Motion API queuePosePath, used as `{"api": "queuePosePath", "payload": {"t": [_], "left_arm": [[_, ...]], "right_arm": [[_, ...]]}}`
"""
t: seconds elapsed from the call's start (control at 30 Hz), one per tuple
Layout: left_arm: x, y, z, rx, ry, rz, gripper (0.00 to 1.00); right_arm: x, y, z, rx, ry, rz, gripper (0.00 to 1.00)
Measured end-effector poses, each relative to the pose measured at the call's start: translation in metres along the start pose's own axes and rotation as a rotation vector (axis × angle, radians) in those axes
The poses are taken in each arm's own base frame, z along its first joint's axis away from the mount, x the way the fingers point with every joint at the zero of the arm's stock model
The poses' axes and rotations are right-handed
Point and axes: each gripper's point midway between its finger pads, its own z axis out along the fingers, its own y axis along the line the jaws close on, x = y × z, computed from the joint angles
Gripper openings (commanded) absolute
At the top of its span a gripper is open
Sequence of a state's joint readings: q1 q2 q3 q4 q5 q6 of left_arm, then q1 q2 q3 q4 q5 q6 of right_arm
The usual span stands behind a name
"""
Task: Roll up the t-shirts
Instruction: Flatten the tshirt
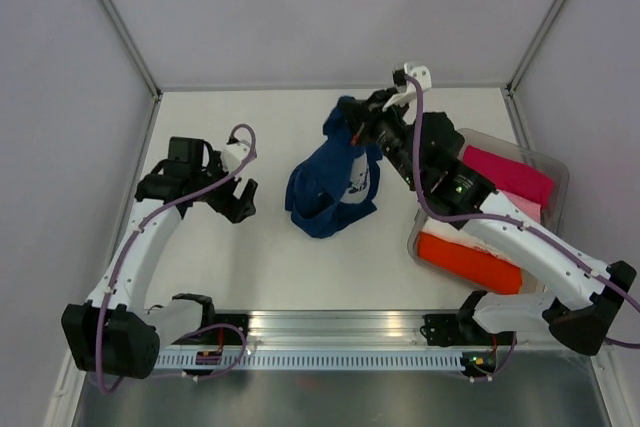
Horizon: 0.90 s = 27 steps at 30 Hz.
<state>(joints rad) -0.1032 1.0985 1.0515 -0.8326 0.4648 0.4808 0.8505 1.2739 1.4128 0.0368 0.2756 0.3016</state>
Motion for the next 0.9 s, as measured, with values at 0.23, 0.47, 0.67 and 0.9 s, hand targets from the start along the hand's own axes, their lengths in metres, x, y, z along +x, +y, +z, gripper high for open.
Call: {"api": "queuePosePath", "payload": {"t": [0.23,0.47,0.67,0.9], "left_arm": [[0.087,-0.022,0.063,0.048,0.254,0.090,0.85],[0.061,0.010,0.114,-0.025,0.226,0.164,0.83],[0.038,0.005,0.165,0.011,0.230,0.244,0.86],[0.034,-0.006,0.197,0.060,0.262,0.271,0.65]], "right_arm": [[0.089,-0.067,-0.056,0.159,0.162,-0.006,0.00],[0.070,-0.078,-0.084,0.183,0.110,0.017,0.00],[0.075,-0.085,-0.091,0.208,0.116,0.014,0.00],[0.077,-0.090,-0.095,0.229,0.129,0.006,0.00]]}}
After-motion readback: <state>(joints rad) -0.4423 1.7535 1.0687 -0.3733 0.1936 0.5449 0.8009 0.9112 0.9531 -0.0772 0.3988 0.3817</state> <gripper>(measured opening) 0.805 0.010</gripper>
